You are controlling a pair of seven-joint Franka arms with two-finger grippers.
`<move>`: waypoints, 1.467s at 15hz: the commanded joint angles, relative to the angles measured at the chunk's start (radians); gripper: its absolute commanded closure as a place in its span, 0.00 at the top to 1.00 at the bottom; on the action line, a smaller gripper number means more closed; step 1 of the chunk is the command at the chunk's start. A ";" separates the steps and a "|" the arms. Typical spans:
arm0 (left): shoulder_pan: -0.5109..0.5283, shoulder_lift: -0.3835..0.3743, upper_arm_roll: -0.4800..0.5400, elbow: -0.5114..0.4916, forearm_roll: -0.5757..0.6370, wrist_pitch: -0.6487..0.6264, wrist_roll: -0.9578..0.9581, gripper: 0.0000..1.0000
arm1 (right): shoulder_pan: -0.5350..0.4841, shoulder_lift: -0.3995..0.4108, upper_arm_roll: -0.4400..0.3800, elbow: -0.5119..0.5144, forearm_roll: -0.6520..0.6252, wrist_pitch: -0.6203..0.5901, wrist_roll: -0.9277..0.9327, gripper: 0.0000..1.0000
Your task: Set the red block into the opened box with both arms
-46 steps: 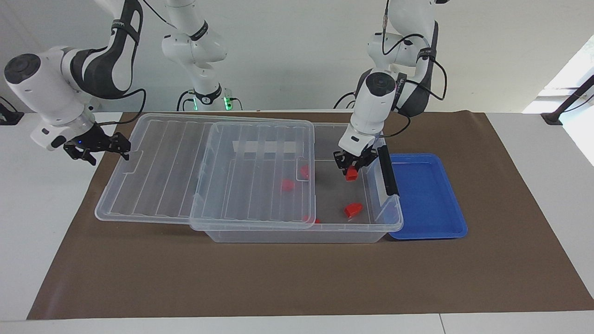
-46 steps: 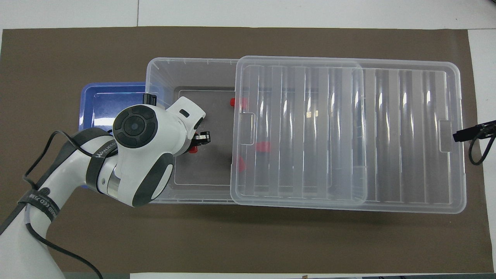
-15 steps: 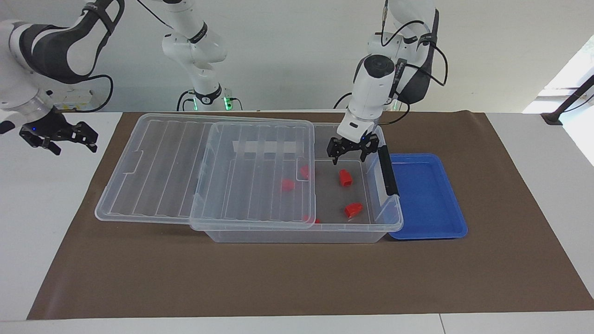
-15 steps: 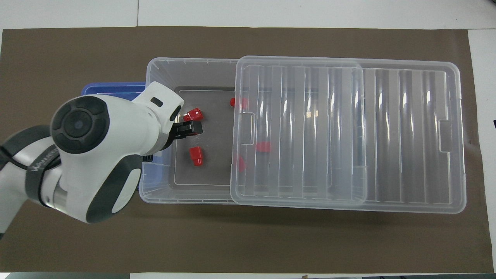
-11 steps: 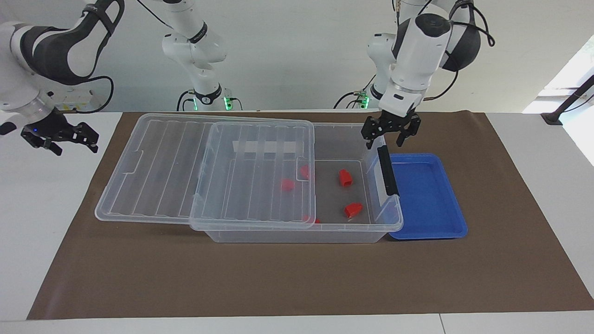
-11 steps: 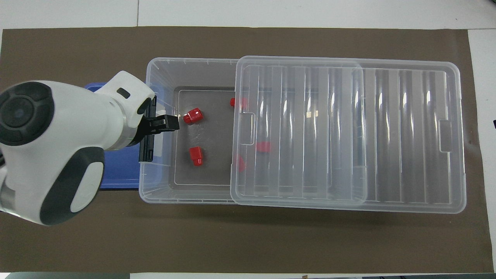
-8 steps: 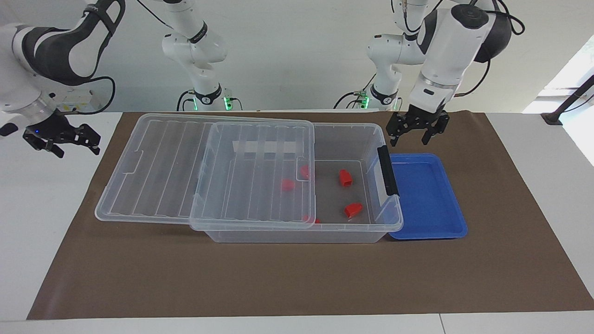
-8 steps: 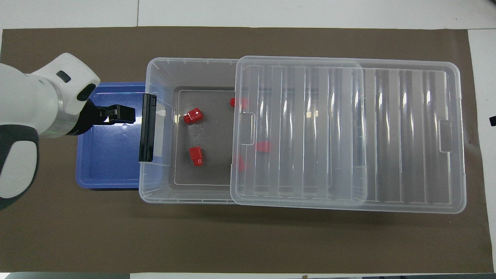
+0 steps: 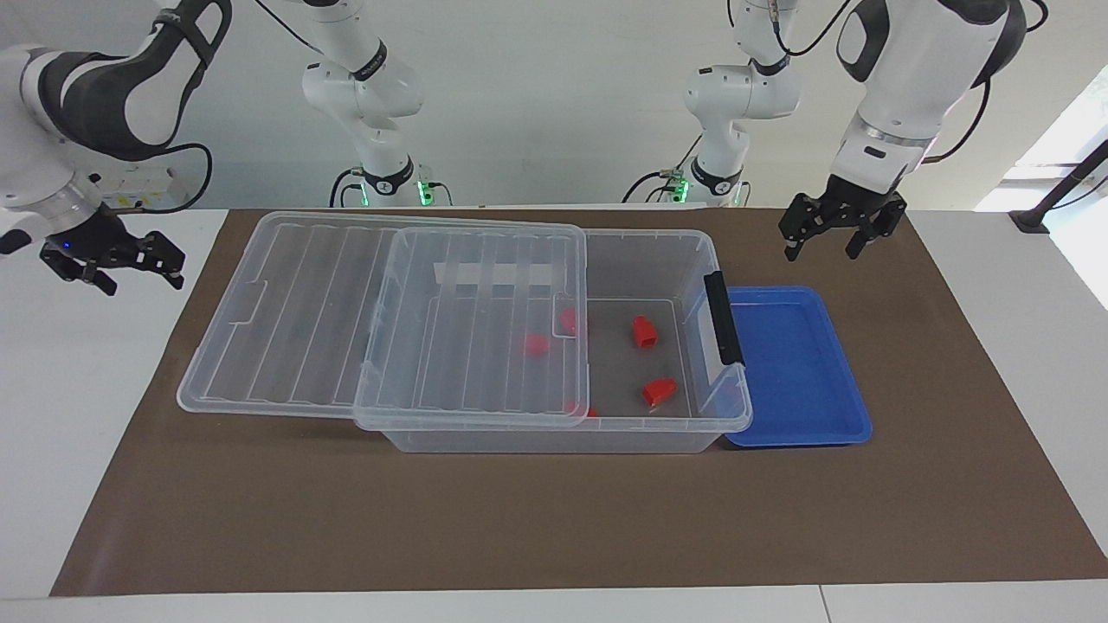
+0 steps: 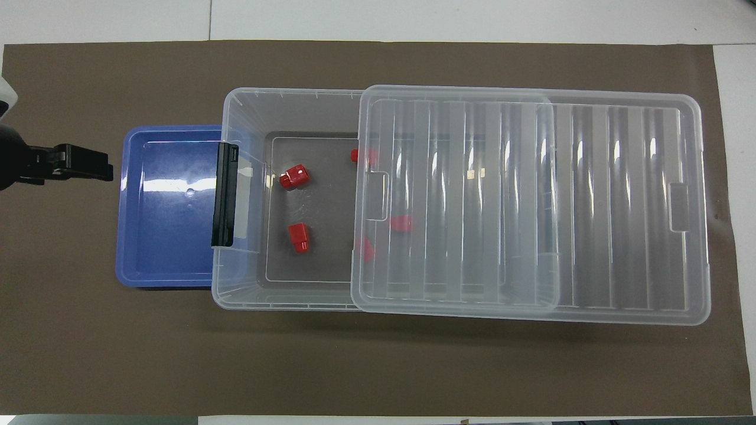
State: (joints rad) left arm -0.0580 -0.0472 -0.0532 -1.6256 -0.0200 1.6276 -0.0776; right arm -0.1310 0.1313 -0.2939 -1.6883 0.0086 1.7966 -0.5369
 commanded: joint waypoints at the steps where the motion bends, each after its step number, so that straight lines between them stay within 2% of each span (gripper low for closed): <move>1: 0.026 0.047 -0.007 0.093 0.008 -0.093 0.045 1.00 | 0.002 -0.035 0.012 -0.102 0.016 0.078 0.001 0.00; 4: 0.026 0.035 -0.005 0.084 0.005 -0.103 0.059 1.00 | 0.069 -0.035 0.016 -0.105 0.016 0.075 0.127 0.00; 10: 0.024 0.020 -0.002 0.047 -0.028 -0.091 0.056 1.00 | 0.106 -0.058 0.019 -0.178 0.019 0.125 0.138 0.00; 16: 0.021 0.010 -0.004 0.038 -0.026 -0.100 0.058 1.00 | 0.168 -0.061 0.029 -0.185 0.021 0.139 0.232 0.00; 22: 0.023 0.012 -0.004 0.038 -0.025 -0.094 0.055 1.00 | 0.183 -0.065 0.053 -0.200 0.022 0.148 0.287 0.00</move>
State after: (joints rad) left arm -0.0429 -0.0201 -0.0555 -1.5730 -0.0333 1.5377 -0.0366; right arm 0.0482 0.0976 -0.2515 -1.8389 0.0172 1.9090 -0.2822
